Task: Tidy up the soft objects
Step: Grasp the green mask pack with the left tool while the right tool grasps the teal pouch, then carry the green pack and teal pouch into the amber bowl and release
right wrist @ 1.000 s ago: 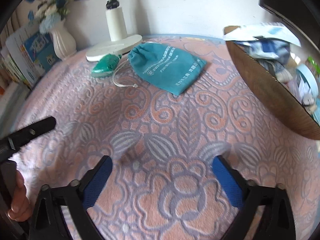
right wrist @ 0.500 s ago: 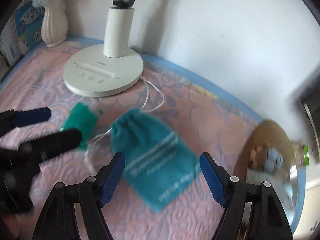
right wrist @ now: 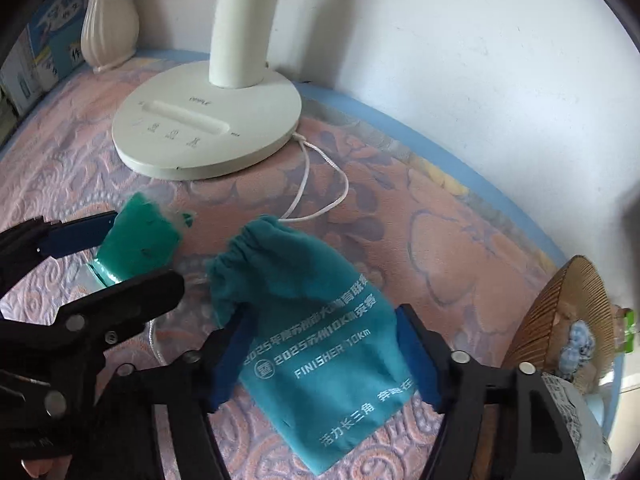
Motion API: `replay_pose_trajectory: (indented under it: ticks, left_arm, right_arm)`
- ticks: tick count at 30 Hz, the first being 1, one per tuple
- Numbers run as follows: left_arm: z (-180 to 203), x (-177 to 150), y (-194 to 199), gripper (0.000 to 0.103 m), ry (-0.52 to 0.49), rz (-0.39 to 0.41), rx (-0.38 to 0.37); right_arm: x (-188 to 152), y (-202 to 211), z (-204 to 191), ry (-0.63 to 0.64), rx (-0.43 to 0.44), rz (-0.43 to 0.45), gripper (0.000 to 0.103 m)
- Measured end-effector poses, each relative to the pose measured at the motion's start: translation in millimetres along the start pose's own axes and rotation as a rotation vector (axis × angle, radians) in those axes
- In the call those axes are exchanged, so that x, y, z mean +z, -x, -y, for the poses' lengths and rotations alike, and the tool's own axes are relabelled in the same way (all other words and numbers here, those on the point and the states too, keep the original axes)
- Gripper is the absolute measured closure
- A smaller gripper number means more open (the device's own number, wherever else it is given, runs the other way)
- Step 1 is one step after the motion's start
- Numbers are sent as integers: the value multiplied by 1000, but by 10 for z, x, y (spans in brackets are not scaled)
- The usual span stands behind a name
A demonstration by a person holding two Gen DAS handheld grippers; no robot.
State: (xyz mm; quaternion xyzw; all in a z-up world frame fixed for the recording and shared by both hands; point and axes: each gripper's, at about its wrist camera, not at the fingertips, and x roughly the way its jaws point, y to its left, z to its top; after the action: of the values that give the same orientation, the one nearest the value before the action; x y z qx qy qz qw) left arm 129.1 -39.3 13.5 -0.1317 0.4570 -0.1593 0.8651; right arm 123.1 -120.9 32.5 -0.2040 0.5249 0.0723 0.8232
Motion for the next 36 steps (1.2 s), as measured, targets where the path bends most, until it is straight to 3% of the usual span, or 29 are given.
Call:
replay_pose_trajectory:
  ticks: [1,3,6,7,10,16,22,25,27,28,30,33,36]
  left_arm:
    - [0,-2,0,34,1,-1,-4]
    - [-49,15,33,34,16,-2,-25]
    - [-140,16,82,34,33,-9,-56]
    - [-188,21,90,34,37,-10,-63]
    - [-243,34,120,34,51,-13,-75]
    - [-316,39,138,34,62,-16,-92]
    - [-373,10,166,30,90,-19,-130]
    - [-376,-3,209,25,82,-23,-150]
    - [-341,-22,232,16,53,-17,-134]
    - [-291,-30,231,13,33,-14,-112]
    - [-140,-75,205,14,-48,-2,-10]
    - [24,-138,109,45,-151,-10,125]
    - [37,-165,139,59,-170,7,147]
  right_arm:
    - [-9,24,-38,5,3,2,47]
    - [-45,72,-84,-7,22,-6,69]
    - [-144,159,-154,-16,-19,-18,90]
    - [-214,210,-162,-27,-22,-21,93]
    - [-399,330,-122,-80,54,-21,94]
    - [-1022,802,-4,-229,324,13,94]
    - [-1465,1194,226,-333,365,88,94]
    - [-1575,1209,251,-320,308,71,73]
    - [-1594,1163,285,-321,285,87,30]
    - [-1617,1157,296,-326,272,104,24]
    - [-1599,1059,323,-328,262,118,23]
    - [-1590,872,317,-335,319,88,22]
    - [-1609,668,225,-328,343,29,19]
